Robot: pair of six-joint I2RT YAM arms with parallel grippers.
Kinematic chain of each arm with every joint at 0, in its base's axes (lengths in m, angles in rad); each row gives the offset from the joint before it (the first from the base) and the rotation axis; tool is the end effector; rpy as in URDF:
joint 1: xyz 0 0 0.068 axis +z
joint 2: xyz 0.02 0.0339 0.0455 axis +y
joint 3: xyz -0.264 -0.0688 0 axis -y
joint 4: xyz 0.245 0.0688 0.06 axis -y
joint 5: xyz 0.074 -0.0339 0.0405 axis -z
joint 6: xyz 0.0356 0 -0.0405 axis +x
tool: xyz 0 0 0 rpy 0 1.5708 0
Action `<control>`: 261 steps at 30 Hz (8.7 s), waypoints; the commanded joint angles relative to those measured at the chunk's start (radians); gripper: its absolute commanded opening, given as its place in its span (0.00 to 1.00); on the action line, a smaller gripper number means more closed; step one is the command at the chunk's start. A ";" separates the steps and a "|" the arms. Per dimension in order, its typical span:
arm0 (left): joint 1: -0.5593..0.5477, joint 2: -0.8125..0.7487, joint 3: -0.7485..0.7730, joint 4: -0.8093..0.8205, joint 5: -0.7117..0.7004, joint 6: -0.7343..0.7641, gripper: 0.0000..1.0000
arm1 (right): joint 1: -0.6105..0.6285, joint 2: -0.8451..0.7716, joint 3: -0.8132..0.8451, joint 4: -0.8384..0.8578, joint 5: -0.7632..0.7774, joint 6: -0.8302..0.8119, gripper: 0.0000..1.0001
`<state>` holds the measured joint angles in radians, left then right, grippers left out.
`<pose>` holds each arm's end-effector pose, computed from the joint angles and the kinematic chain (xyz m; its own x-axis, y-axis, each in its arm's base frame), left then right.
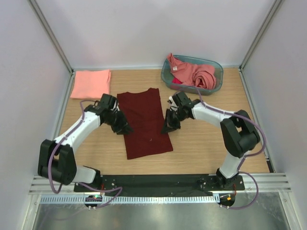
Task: Fold and stack the t-shirts
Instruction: Fold the tshirt
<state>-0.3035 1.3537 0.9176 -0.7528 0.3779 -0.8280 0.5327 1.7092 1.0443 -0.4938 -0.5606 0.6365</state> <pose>0.2351 -0.0874 0.2228 -0.9002 -0.4355 0.0001 -0.3757 0.7764 -0.5061 0.2729 0.1829 0.1756 -0.9995 -0.0049 -0.0325 -0.0243 0.7763 0.6299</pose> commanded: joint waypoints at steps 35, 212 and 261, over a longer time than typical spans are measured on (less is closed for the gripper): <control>0.129 0.009 0.006 -0.132 -0.054 0.189 0.71 | -0.094 0.049 0.210 -0.272 0.113 -0.242 0.69; -0.163 -0.359 0.110 -0.450 -0.255 -0.249 0.00 | 0.145 -0.429 -0.011 -0.459 0.203 0.140 0.01; 0.092 0.628 0.839 -0.240 -0.185 0.107 0.00 | -0.191 0.385 0.761 -0.493 0.030 -0.083 0.01</control>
<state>-0.2230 1.9591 1.6859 -1.0412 0.1867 -0.7593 0.3523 2.0815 1.7432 -0.9913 -0.5110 0.5686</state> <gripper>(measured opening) 0.009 0.061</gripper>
